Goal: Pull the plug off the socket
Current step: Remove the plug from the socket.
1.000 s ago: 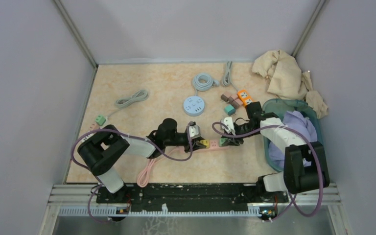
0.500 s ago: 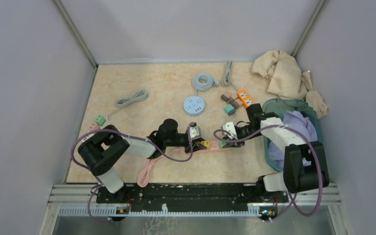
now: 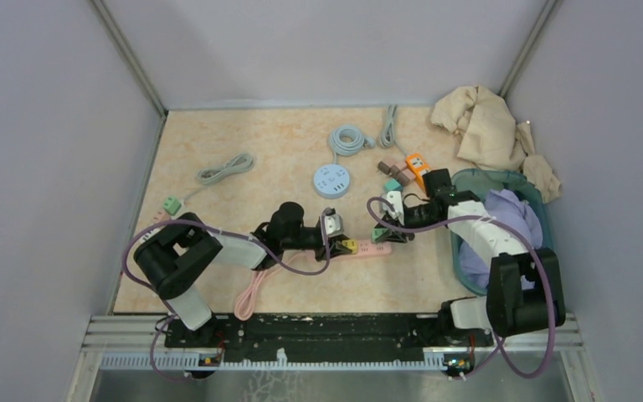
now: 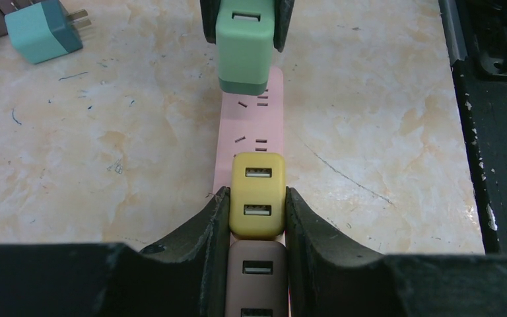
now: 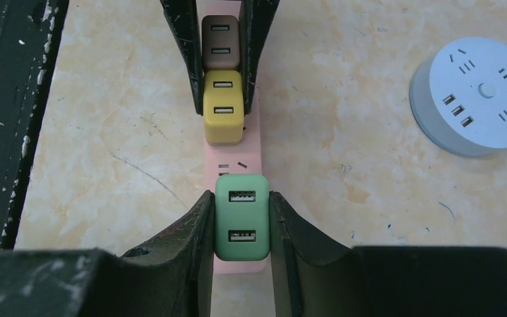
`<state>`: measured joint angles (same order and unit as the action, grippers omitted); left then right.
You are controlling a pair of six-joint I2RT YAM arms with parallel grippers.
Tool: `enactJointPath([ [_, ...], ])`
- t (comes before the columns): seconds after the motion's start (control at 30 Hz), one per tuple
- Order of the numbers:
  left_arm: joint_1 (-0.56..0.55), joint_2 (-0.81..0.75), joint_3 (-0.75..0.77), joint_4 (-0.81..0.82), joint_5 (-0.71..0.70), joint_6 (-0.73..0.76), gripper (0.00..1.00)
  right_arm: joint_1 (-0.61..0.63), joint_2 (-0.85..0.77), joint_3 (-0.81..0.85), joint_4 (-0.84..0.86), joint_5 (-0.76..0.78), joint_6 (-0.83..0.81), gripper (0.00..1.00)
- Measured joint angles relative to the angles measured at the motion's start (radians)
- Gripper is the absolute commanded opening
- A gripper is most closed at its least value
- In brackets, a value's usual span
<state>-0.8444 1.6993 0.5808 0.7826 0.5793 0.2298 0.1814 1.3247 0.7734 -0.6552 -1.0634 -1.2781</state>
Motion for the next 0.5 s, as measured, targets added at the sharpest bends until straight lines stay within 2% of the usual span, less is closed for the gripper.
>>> enactJointPath([
  [0.27, 0.0, -0.003, 0.0, -0.003, 0.0, 0.001, 0.01, -0.022, 0.0, 0.022, -0.121, -0.014, -0.134, 0.0],
  [0.47, 0.0, -0.005, -0.003, 0.002, 0.0, -0.014, 0.06, -0.048, -0.004, 0.028, -0.093, -0.036, -0.059, 0.0],
  [0.5, 0.0, -0.005, -0.004, 0.003, 0.0, -0.019, 0.1, -0.055, -0.006, 0.028, -0.071, -0.038, -0.024, 0.0],
])
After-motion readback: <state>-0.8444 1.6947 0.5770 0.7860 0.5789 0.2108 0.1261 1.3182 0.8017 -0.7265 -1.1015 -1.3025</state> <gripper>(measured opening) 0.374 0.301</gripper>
